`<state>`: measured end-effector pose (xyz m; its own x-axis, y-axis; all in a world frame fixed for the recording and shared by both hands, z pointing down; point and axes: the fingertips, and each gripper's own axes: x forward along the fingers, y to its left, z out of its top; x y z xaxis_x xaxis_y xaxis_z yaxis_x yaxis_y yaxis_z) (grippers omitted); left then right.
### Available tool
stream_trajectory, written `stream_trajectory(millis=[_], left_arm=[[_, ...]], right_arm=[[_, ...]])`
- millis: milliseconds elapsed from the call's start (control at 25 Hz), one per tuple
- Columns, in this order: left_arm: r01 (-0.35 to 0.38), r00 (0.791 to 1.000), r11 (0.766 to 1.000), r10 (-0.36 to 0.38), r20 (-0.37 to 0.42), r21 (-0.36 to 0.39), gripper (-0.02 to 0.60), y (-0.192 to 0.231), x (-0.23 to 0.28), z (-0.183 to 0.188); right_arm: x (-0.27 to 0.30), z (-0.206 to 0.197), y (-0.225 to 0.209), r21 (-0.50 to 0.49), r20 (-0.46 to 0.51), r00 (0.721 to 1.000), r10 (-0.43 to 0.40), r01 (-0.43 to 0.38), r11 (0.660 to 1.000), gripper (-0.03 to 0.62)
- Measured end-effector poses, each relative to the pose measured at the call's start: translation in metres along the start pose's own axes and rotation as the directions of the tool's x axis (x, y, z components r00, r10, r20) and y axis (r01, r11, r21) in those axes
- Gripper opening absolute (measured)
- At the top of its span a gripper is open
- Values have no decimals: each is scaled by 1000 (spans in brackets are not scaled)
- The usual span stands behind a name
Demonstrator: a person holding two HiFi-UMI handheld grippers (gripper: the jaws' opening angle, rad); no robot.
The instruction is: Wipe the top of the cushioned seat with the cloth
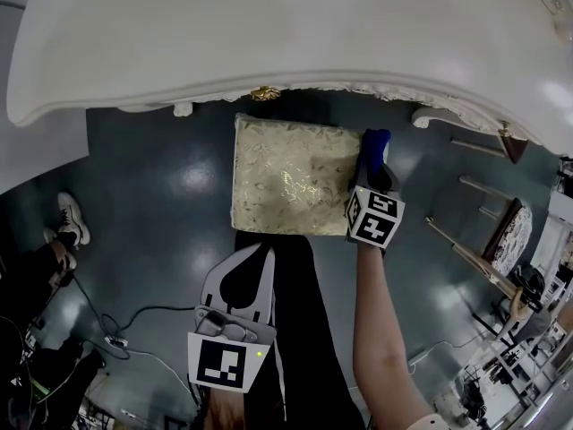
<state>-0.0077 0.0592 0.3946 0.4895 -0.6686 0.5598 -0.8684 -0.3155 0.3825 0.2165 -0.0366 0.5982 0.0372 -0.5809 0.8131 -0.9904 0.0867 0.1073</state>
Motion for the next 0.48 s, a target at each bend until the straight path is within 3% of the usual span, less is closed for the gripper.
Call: stream_trajectory(millis=[480], left_arm=[[-14, 1000, 1000, 14, 14, -9, -2, 10, -7, 2]], right_arm=[[0, 7, 34, -34, 0, 999, 41, -41, 999, 67]])
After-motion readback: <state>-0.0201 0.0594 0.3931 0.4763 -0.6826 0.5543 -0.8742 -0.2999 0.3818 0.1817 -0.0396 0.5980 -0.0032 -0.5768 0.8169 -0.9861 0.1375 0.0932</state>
